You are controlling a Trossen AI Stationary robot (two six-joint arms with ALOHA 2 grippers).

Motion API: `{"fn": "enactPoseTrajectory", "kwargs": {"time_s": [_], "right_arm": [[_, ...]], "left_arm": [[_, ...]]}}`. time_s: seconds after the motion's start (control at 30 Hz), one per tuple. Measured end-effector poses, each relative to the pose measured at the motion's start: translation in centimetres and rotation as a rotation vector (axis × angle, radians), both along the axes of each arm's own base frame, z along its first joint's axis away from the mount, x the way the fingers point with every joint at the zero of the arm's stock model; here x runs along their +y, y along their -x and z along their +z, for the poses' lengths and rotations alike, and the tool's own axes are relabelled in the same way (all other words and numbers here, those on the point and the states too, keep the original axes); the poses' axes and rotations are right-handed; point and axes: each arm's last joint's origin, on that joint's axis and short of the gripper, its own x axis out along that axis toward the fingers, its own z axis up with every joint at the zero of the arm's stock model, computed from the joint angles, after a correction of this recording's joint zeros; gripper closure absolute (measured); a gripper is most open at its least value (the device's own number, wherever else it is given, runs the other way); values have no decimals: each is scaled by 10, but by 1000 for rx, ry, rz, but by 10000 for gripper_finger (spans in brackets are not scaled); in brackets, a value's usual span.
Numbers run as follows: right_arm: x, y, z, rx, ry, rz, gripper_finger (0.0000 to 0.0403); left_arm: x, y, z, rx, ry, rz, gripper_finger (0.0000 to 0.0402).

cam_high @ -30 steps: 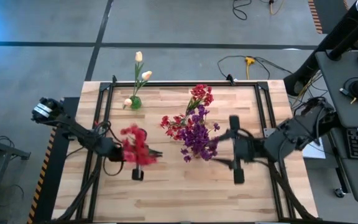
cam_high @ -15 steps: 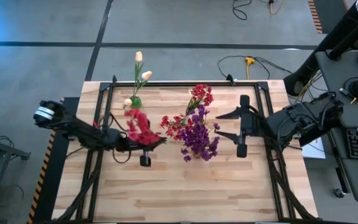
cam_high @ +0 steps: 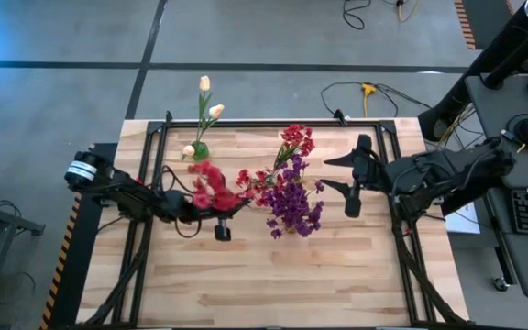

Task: Sort flowers into vase by color
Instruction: Put the red flowers into the transparent vase

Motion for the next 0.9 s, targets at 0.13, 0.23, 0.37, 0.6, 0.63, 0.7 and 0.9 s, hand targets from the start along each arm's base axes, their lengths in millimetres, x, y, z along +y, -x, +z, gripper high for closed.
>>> {"fn": "enactPoseTrajectory", "kwargs": {"time_s": [0.13,0.23,0.37,0.6,0.63,0.7,0.9], "right_arm": [[-5,-2,-13,-24,-7,-24,193],[-8,-6,-22,-19,-5,-44,193],[-12,-9,-31,-25,-8,-67,193],[-12,-10,-38,-42,-19,-69,193],[-13,-9,-38,-46,-23,-70,193],[-13,-8,-37,-51,-26,-70,193],[-13,-6,-36,-56,-24,-69,193]], "left_arm": [[6,2,-5,12,-6,19,401],[10,3,-6,14,-31,-22,401],[18,3,-8,13,-68,-118,401],[34,1,-19,51,-137,-374,401],[35,0,-20,57,-140,-365,401],[38,-3,-21,60,-131,-313,401],[44,-24,-18,53,-93,-138,401]]}}
